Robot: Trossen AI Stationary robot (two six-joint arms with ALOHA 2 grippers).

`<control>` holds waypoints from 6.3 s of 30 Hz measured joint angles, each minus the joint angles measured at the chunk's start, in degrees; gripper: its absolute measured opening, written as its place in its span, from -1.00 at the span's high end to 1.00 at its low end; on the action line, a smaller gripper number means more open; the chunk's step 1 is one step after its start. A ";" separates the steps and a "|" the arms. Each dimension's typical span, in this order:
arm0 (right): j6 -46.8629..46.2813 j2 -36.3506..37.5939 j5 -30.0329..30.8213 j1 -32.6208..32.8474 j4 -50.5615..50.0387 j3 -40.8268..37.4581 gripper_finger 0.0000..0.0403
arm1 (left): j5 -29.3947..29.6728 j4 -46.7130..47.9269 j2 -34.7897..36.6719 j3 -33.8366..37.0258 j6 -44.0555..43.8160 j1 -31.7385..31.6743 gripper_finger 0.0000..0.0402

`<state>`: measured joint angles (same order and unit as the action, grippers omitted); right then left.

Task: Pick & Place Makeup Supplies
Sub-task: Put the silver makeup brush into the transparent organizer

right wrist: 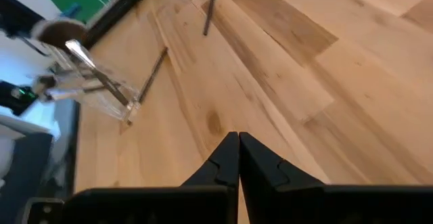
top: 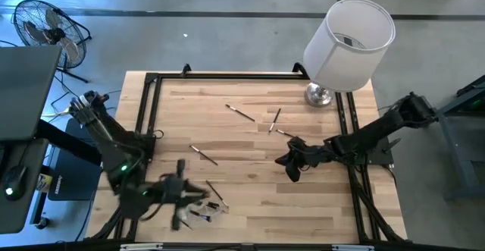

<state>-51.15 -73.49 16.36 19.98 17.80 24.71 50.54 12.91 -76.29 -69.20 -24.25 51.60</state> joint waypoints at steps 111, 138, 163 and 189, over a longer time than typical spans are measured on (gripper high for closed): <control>-2.36 -2.78 -3.16 -2.82 13.54 0.00 1.00 | 6.02 -12.71 6.60 23.83 -10.43 19.71 1.00; -2.89 -2.78 0.03 -2.14 19.33 0.00 1.00 | 3.35 -11.28 -0.07 26.06 -22.75 19.67 0.98; -2.69 -2.78 -0.18 -2.36 13.69 0.07 1.00 | 17.00 -9.35 9.34 26.06 -18.94 18.96 0.48; 18.58 -2.78 5.62 -9.02 4.29 0.07 0.70 | -33.76 -8.53 3.76 26.04 -15.75 -40.00 0.97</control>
<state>-32.57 -76.27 21.98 10.96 22.09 24.77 16.78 4.38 -72.53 -43.16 -40.00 11.60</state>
